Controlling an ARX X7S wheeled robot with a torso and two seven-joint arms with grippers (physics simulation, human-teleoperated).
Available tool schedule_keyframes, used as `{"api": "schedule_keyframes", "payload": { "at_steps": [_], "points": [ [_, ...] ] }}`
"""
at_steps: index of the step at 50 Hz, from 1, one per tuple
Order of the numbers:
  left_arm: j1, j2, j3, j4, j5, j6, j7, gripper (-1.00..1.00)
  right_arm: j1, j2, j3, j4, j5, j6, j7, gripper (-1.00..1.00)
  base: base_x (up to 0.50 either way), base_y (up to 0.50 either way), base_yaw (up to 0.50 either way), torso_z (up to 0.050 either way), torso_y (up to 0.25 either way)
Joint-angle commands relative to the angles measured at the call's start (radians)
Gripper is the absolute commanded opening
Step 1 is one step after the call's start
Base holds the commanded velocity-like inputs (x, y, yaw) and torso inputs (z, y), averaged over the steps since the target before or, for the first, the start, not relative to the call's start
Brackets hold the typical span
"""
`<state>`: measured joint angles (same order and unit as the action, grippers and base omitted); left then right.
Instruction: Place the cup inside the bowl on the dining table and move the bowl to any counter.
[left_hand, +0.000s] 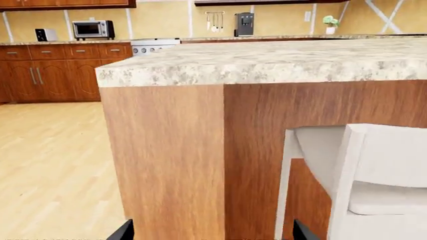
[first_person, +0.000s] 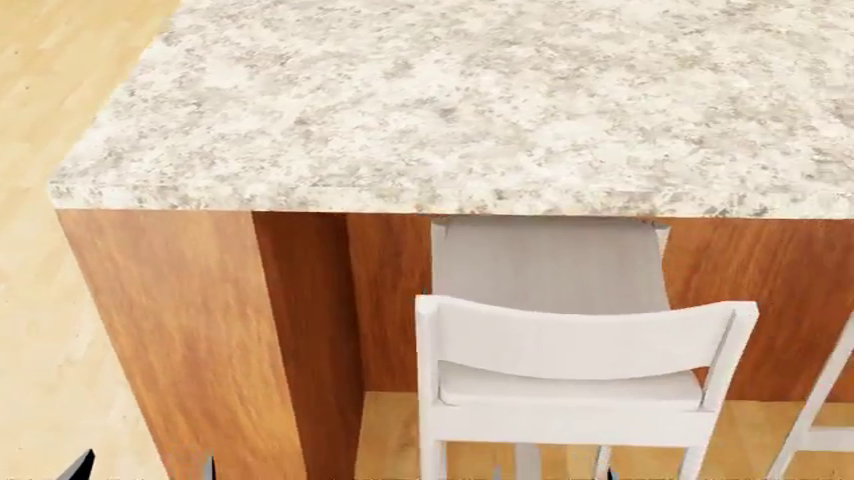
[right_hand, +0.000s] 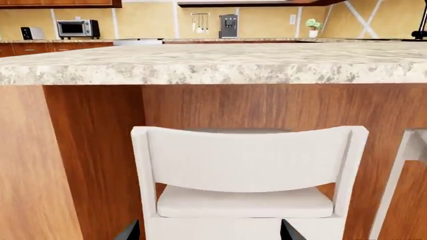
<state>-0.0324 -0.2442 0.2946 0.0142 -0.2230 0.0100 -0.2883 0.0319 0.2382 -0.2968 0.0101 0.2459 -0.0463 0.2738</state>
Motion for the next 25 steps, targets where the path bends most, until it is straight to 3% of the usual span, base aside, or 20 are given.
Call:
{"api": "schedule_keyframes", "payload": {
  "at_steps": [1, 25],
  "points": [
    [0.005, -0.007, 0.003, 0.002, -0.004, 0.005, -0.003, 1.00, 0.001, 0.004, -0.004, -0.001, 0.003, 0.000, 0.006, 1.00, -0.14, -0.50, 0.00, 0.000, 0.000],
    [-0.005, -0.011, 0.014, -0.003, -0.010, 0.005, -0.010, 1.00, 0.004, 0.011, -0.012, 0.000, 0.010, -0.002, 0.016, 1.00, -0.05, -0.50, 0.00, 0.000, 0.000]
  ]
}}
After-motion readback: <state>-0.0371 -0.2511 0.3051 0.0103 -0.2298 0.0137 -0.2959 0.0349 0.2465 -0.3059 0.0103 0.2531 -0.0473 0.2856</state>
